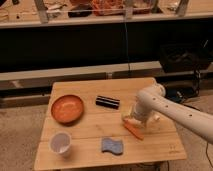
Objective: Drag the pepper across the table
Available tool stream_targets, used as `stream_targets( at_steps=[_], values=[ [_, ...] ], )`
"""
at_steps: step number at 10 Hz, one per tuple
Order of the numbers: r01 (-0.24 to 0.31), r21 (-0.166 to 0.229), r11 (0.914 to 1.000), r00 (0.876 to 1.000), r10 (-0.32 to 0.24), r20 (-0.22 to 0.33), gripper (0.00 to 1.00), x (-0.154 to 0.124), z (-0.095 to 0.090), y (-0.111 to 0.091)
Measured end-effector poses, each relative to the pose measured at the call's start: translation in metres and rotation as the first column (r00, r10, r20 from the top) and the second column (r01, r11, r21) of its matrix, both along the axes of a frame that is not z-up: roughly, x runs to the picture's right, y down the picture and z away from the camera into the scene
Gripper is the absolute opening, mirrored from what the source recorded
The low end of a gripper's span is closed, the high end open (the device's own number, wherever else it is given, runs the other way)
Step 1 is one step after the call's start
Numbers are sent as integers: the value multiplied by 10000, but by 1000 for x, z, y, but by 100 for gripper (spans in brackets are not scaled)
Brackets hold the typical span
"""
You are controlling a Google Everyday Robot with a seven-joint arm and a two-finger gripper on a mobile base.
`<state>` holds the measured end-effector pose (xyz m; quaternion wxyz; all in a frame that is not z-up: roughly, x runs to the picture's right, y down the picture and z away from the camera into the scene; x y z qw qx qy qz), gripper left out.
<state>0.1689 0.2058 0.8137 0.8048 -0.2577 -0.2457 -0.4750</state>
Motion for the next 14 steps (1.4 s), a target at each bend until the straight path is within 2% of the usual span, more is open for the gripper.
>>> stream_targets(
  at_steps=[1, 5, 7, 11, 14],
  values=[
    [80, 31, 10000, 10000, -80, 59, 80, 0, 1, 1],
    [905, 354, 9953, 9918, -933, 874, 80, -4, 21, 20],
    [1043, 461, 9935, 9883, -1087, 1074, 80, -4, 23, 24],
    [1526, 874, 9844, 9737, -1649, 1570, 80, -13, 21, 21],
    [1828, 865, 9793, 9648, -1957, 1759, 59, -18, 21, 20]
  ],
)
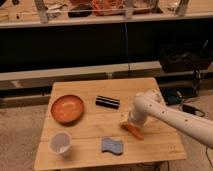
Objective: Drag the pepper across the table
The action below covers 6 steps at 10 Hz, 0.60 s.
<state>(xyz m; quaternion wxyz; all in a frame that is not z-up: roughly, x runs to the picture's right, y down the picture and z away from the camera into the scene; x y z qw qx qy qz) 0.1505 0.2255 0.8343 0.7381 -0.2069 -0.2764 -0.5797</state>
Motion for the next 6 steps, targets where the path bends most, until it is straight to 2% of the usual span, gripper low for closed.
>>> stream_targets(
  at_steps=[1, 4, 5, 6],
  values=[
    [102, -67, 9999, 9999, -102, 65, 45, -1, 1, 1],
    [247, -197, 9995, 9995, -244, 191, 20, -2, 1, 3],
    [291, -226, 9993, 9993, -285, 251, 16, -3, 1, 4],
    [202, -234, 9995, 9996, -198, 184, 7, -2, 0, 5]
  ],
)
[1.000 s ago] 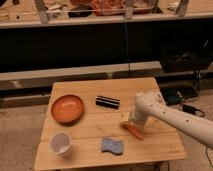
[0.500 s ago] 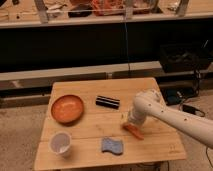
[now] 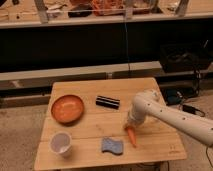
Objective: Drag the pepper across the table
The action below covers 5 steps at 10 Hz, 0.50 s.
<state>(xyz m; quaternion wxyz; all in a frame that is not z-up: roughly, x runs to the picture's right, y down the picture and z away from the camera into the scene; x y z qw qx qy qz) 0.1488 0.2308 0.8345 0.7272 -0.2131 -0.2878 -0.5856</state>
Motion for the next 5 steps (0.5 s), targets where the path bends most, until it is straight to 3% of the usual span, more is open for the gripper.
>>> stream_targets(
  at_steps=[2, 5],
  values=[
    [-410, 6, 9992, 9988, 410, -280, 0, 14, -1, -1],
    [-849, 29, 9964, 9953, 849, -469, 0, 23, -2, -2]
  ],
)
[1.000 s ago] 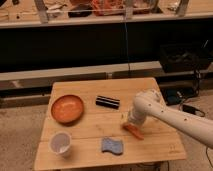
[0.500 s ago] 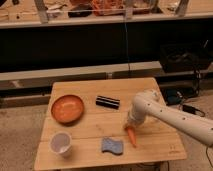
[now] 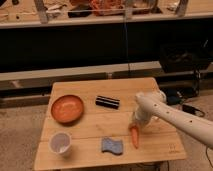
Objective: Drag the pepper across the table
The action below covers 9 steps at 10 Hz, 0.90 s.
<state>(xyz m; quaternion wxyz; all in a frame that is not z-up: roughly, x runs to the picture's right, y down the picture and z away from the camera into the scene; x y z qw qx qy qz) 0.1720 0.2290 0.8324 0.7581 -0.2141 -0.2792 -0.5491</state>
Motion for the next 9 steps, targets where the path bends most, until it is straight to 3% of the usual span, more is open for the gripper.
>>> stream_targets(
  at_steps=[4, 9],
  values=[
    [-616, -50, 9981, 9974, 614, -382, 0, 42, -9, 3],
    [-1111, -73, 9938, 9924, 1105, -540, 4, 61, -17, 6]
  ],
)
